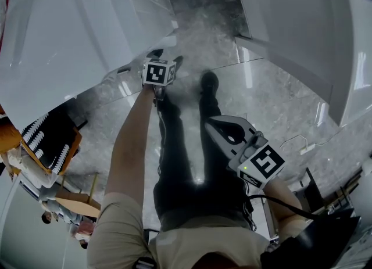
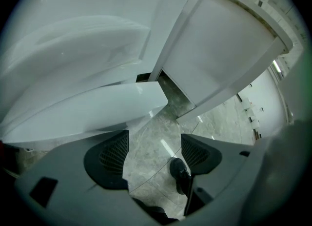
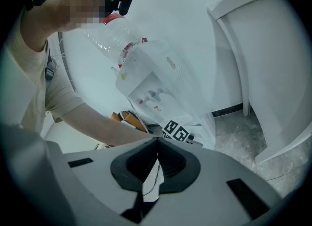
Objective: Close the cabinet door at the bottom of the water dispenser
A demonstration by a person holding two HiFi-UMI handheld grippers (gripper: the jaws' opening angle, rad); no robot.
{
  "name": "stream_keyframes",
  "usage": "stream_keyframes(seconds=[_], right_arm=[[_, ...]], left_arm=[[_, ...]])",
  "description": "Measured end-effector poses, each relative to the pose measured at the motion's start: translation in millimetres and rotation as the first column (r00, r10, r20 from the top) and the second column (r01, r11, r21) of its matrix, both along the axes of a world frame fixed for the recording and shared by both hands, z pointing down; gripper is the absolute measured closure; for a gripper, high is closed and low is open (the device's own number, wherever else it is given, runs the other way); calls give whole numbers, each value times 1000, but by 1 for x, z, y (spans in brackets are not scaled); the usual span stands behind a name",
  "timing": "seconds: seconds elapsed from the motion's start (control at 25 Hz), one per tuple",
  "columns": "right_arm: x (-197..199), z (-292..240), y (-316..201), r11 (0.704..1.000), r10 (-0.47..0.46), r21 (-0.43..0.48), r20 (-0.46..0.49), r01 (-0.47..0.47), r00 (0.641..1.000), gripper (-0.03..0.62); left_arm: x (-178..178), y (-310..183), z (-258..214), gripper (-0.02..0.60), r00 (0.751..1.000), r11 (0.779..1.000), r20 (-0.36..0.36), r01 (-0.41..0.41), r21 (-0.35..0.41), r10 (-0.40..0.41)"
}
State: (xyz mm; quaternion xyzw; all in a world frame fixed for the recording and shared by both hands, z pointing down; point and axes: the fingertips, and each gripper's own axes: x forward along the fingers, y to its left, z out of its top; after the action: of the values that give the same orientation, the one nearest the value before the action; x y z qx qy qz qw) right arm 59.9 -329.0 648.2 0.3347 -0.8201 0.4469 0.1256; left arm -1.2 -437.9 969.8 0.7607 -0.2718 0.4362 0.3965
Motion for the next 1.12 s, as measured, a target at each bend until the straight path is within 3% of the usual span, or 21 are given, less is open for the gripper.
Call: stream_keyframes(seconds=[0.72, 1.12], right_arm=[[9, 10, 1, 999, -12, -33, -23, 12, 1000, 583], [2, 19, 3, 998, -30, -51, -21, 29, 999, 583]], left_arm=[[7, -33, -3, 272, 1000, 998, -4, 7, 64, -7], [-3, -28, -12, 271, 1000, 999, 12, -13, 47, 12]])
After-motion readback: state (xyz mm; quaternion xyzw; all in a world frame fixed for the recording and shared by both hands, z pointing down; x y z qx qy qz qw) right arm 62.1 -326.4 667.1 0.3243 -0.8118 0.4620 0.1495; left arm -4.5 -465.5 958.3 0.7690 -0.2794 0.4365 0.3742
